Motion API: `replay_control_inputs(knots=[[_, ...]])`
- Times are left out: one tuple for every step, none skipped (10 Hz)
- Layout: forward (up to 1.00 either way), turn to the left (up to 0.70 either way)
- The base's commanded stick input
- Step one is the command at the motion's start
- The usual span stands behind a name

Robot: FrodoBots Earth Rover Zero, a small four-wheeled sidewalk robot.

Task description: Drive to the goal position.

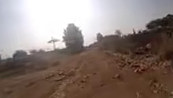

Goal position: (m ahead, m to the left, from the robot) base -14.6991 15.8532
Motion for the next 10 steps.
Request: replay_control_inputs(knots=[[0.70,0.00],[0.70,0.00],[0.70,0.00],[0.45,0.00],[0.45,0.00],[0.45,0.00],[0.45,0.00],[0.45,0.00],[0.47,0.00],[0.57,0.00]])
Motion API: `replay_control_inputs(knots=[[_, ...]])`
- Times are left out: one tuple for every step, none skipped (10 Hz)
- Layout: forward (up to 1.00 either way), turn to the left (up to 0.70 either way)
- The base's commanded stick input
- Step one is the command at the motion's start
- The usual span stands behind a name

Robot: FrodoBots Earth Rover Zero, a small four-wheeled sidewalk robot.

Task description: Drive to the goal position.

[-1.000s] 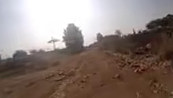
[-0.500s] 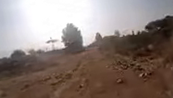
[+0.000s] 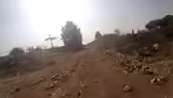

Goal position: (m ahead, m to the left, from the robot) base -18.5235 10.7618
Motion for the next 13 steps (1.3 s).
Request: replay_control_inputs(knots=[[0.67,0.00],[0.70,0.00],[0.70,0.00],[0.67,0.00],[0.56,0.00],[0.45,0.00],[0.45,0.25],[0.45,0.26],[0.45,0.27],[0.45,0.27],[0.45,0.27],[0.45,0.27],[0.45,0.27]])
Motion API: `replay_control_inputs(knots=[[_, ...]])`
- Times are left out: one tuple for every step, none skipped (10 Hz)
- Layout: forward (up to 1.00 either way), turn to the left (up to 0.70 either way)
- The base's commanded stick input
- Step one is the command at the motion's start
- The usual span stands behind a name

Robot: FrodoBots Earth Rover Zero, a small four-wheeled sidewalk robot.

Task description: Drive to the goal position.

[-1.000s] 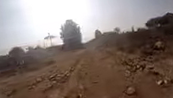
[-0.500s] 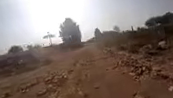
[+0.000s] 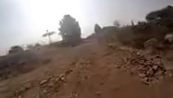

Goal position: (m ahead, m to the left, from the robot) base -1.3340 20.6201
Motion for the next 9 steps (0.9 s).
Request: replay_control_inputs(knots=[[0.45,0.27],[0.45,0.27],[0.45,0.27],[0.45,0.27],[0.45,0.26],[0.45,0.15],[0.45,0.04],[0.45,0.00],[0.45,0.00]])
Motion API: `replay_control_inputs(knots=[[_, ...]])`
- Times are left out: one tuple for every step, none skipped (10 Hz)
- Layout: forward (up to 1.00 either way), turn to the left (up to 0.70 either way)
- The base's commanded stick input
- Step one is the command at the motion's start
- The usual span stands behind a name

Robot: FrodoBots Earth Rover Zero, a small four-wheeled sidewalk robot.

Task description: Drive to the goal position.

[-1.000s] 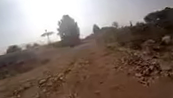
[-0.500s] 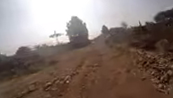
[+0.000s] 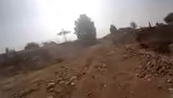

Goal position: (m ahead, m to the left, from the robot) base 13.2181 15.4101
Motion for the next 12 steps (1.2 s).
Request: replay_control_inputs(knots=[[0.45,0.00],[0.45,0.00],[0.45,0.00],[0.45,0.00],[0.45,0.00],[0.45,0.00],[0.45,0.00],[0.45,0.00],[0.45,0.00],[0.45,0.00],[0.45,-0.09],[0.45,-0.21]])
